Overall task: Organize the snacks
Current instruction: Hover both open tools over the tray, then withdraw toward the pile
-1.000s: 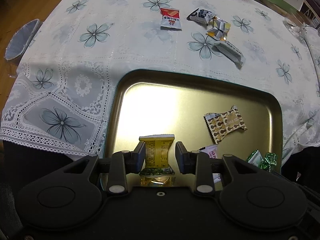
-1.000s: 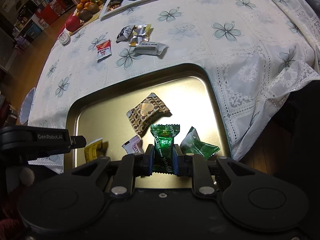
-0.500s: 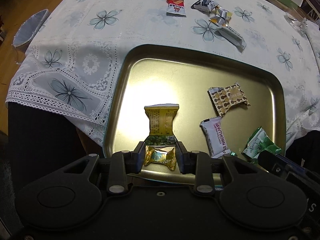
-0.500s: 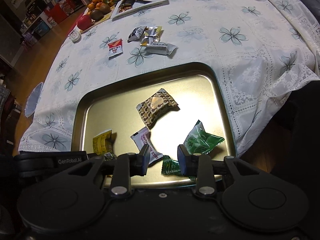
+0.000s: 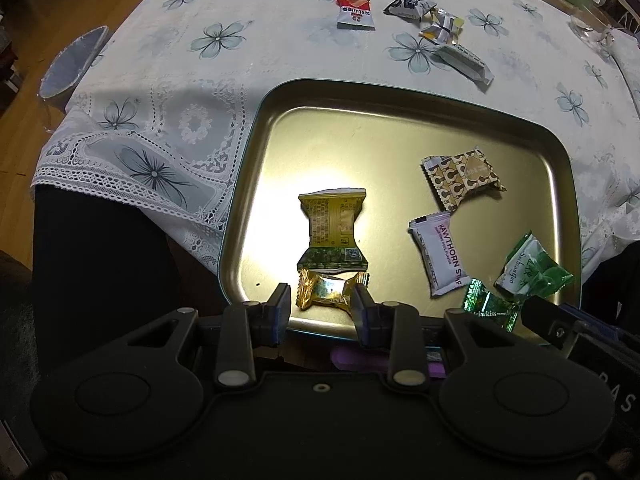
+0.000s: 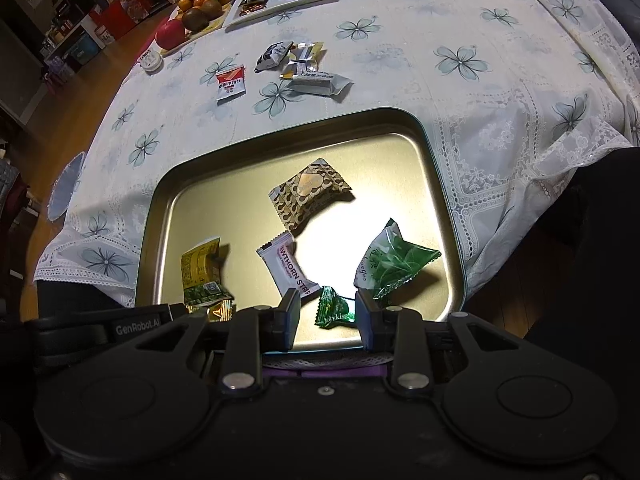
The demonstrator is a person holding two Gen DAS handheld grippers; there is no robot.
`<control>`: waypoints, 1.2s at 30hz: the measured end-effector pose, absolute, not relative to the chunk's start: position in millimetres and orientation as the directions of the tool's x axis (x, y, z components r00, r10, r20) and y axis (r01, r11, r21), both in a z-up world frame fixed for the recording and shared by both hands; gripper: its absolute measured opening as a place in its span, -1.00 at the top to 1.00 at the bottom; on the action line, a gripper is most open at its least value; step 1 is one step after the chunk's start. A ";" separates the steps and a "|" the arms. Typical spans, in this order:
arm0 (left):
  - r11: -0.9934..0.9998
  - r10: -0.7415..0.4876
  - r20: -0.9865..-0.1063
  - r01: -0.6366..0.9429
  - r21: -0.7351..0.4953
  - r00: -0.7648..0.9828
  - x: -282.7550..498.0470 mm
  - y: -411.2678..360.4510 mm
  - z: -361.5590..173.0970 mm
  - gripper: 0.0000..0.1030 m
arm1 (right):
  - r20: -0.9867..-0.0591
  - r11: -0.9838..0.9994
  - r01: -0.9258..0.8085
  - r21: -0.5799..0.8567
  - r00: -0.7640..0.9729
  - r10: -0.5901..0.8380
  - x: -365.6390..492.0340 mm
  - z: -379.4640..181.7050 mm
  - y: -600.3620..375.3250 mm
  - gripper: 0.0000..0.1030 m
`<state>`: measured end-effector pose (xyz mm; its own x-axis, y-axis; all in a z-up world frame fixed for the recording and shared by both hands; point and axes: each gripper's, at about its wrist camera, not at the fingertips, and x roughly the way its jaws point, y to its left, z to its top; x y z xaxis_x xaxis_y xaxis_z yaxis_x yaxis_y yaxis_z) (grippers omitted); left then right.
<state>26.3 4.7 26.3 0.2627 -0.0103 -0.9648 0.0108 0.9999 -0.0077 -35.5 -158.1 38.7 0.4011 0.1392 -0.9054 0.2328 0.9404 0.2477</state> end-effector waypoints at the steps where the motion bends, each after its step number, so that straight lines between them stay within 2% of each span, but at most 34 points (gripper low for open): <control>1: 1.000 -0.010 -0.965 0.009 -0.007 0.262 26.1 5.2 26.2 0.20 | -0.906 0.941 0.233 0.247 0.399 0.139 -35.8 38.3 -158.1 0.36; 22: 0.999 -0.004 -0.978 0.032 0.003 0.210 25.0 3.4 15.8 0.20 | -0.931 0.947 0.216 0.239 0.328 0.160 -28.3 25.4 -154.5 0.35; 36: 0.997 -0.055 -0.990 0.059 -0.048 0.133 34.7 7.6 7.1 0.20 | -0.942 0.953 0.195 0.231 0.288 0.170 -8.3 24.5 -154.0 0.33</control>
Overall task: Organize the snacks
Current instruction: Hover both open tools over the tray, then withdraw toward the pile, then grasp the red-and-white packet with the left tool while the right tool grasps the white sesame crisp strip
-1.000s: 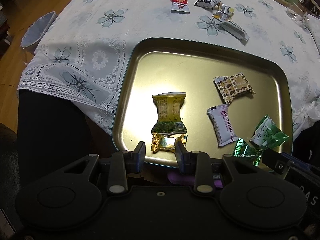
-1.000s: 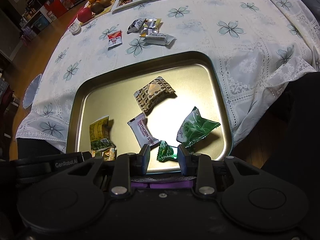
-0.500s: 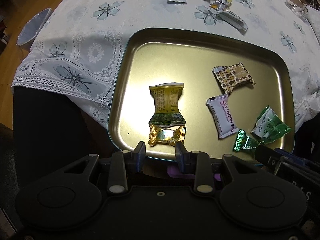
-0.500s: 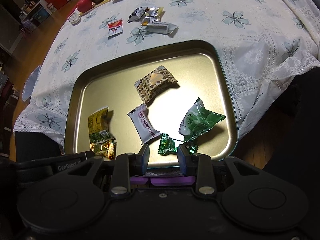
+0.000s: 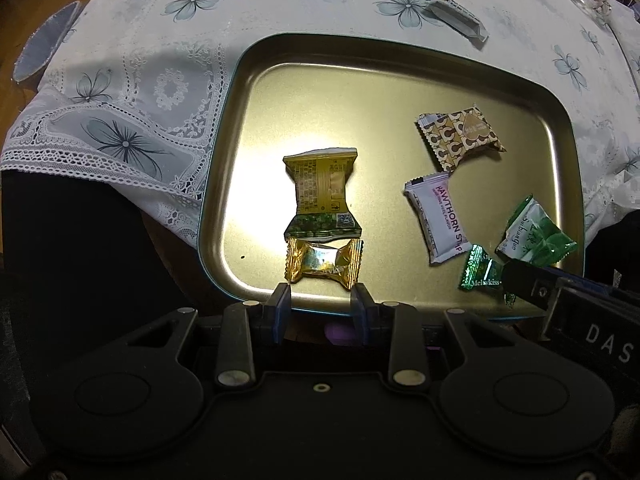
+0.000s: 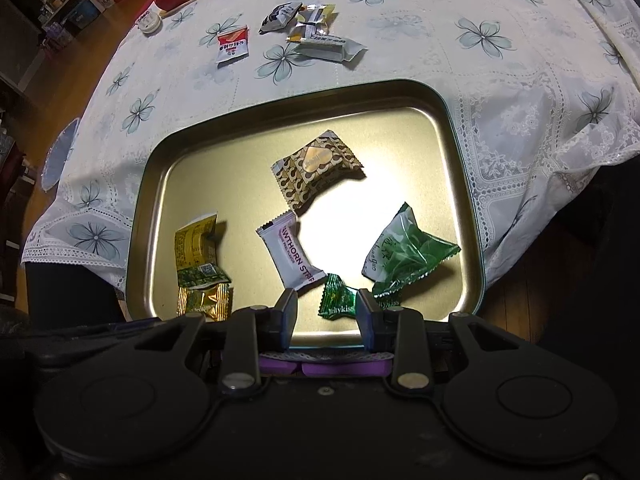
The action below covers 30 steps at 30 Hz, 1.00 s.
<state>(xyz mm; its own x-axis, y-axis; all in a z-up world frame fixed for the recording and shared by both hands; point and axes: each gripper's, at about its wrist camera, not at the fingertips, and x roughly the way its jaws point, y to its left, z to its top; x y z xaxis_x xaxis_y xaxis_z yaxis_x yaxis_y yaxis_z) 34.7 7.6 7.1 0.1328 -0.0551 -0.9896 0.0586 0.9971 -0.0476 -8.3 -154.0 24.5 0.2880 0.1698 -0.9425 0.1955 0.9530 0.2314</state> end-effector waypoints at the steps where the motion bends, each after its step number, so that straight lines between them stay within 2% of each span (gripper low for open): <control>1: 0.997 -0.057 -0.990 0.061 -0.050 0.126 35.7 7.8 6.1 0.20 | -0.943 0.953 0.195 0.233 0.286 0.172 -6.4 24.4 -154.3 0.33; 14: 0.995 -0.064 -0.990 0.084 -0.054 0.126 70.5 4.6 12.7 0.20 | -0.943 0.947 0.200 0.251 0.271 0.192 37.4 21.8 -170.4 0.33; 30: 0.995 -0.056 -0.987 0.089 -0.043 0.150 165.1 -3.8 16.1 0.19 | -0.929 0.953 0.187 0.239 0.331 0.168 143.3 27.8 -192.7 0.31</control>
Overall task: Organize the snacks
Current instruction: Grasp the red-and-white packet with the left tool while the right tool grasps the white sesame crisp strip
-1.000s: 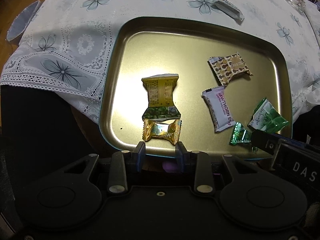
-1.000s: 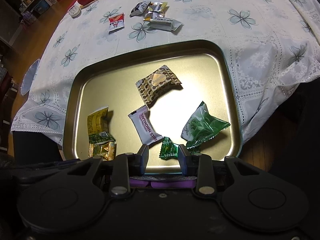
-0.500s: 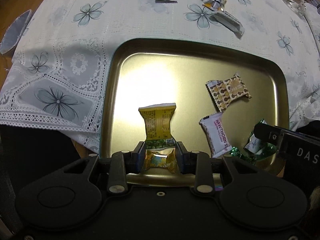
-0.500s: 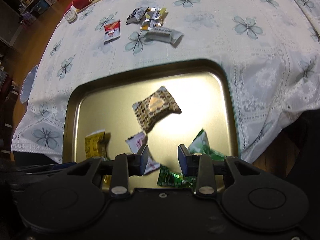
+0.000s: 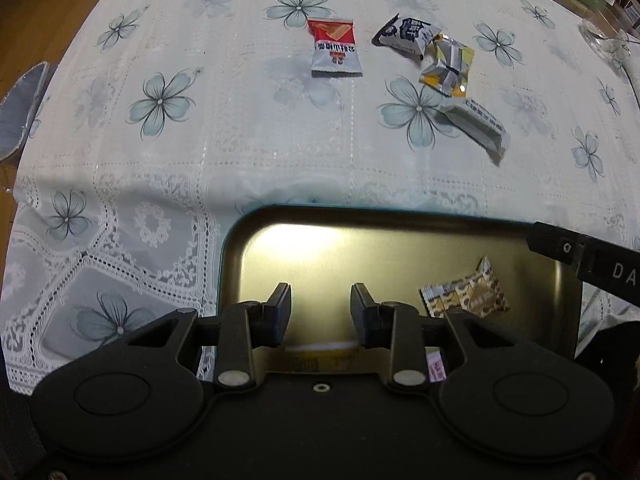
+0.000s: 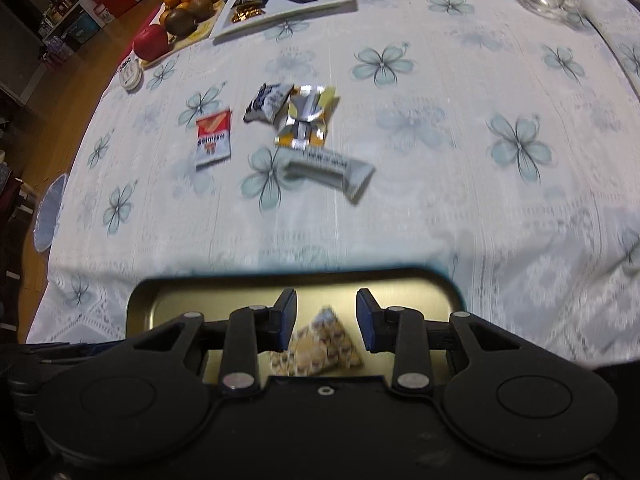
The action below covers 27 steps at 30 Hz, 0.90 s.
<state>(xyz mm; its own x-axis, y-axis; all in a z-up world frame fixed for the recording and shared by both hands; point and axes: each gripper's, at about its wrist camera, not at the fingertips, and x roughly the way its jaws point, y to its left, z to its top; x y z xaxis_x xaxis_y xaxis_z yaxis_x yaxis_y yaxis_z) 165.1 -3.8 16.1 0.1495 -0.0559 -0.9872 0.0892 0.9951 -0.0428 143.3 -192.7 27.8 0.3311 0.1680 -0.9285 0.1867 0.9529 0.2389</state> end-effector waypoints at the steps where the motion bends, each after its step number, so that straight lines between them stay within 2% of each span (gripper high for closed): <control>1: 0.995 -0.054 -0.987 0.087 -0.041 0.151 173.0 -4.0 15.0 0.19 | -0.928 0.955 0.184 0.234 0.335 0.163 151.4 26.8 -193.3 0.30; 10: 0.997 -0.050 -0.988 0.059 -0.041 0.149 235.9 0.3 4.6 0.19 | -0.923 0.979 0.084 0.184 0.357 0.143 227.2 -5.5 -194.4 0.04; 18: 0.997 -0.060 -0.986 0.052 -0.052 0.156 278.9 11.9 -6.3 0.19 | -0.929 0.990 -0.034 0.136 0.344 0.140 257.6 -37.7 -190.0 -0.02; 20: 0.996 -0.075 -0.986 0.054 -0.067 0.151 290.0 11.9 -9.6 0.19 | -0.924 0.991 -0.054 0.120 0.359 0.132 260.2 -41.0 -186.8 -0.09; 27: 0.990 -0.141 -0.982 0.040 -0.137 0.127 322.4 5.9 -18.7 0.19 | -0.903 0.987 -0.086 0.132 0.400 0.156 264.0 -43.6 -185.0 -0.10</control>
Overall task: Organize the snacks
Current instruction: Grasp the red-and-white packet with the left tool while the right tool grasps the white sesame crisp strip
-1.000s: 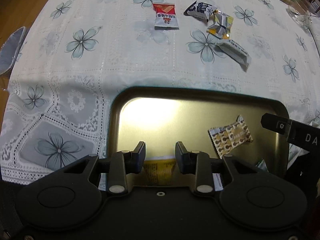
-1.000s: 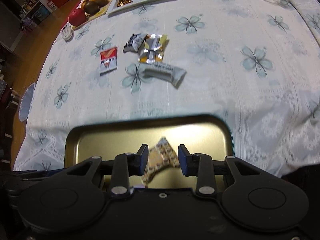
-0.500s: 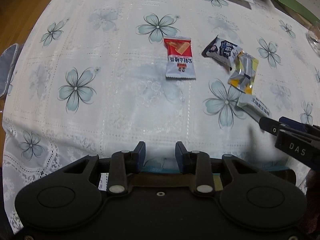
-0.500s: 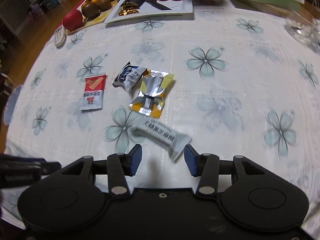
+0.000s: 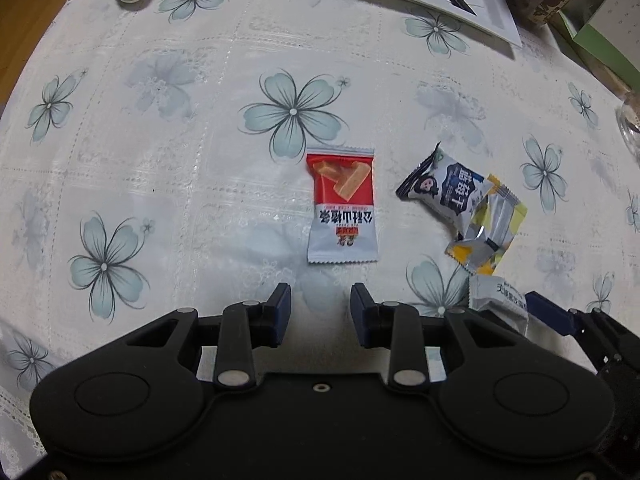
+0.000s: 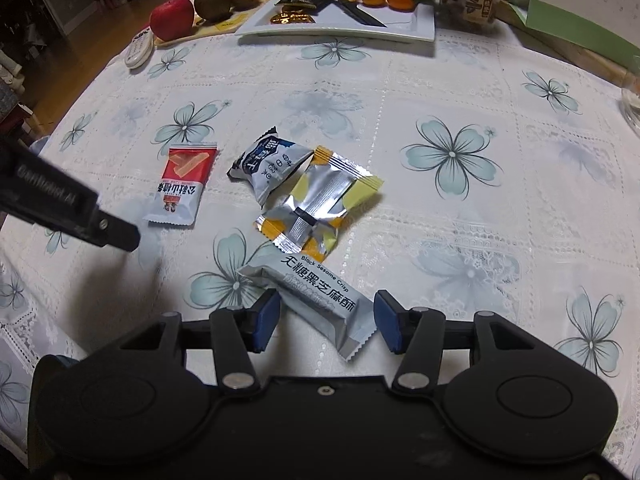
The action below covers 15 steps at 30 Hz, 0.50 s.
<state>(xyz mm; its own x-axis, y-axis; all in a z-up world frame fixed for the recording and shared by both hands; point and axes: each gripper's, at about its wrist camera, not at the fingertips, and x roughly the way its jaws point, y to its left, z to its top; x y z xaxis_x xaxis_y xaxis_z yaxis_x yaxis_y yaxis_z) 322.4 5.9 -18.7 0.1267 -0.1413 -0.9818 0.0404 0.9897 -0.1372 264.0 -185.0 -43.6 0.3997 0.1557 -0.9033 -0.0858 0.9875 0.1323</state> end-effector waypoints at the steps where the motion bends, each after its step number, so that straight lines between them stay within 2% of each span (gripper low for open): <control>1: 0.990 -0.138 -0.981 0.044 -0.133 0.135 324.7 3.5 -18.2 0.19 | -0.901 0.987 -0.084 0.138 0.403 0.160 264.0 -43.7 -186.2 -0.10; 11: 0.990 -0.137 -0.976 0.062 -0.128 0.167 342.4 -15.4 -22.3 0.18 | -0.888 0.979 -0.079 0.186 0.412 0.202 259.5 -40.7 -194.6 -0.08; 15: 0.992 -0.111 -0.977 0.075 -0.099 0.181 348.9 -22.1 -29.3 0.12 | -0.883 0.976 -0.083 0.199 0.418 0.216 258.4 -39.1 -195.8 -0.08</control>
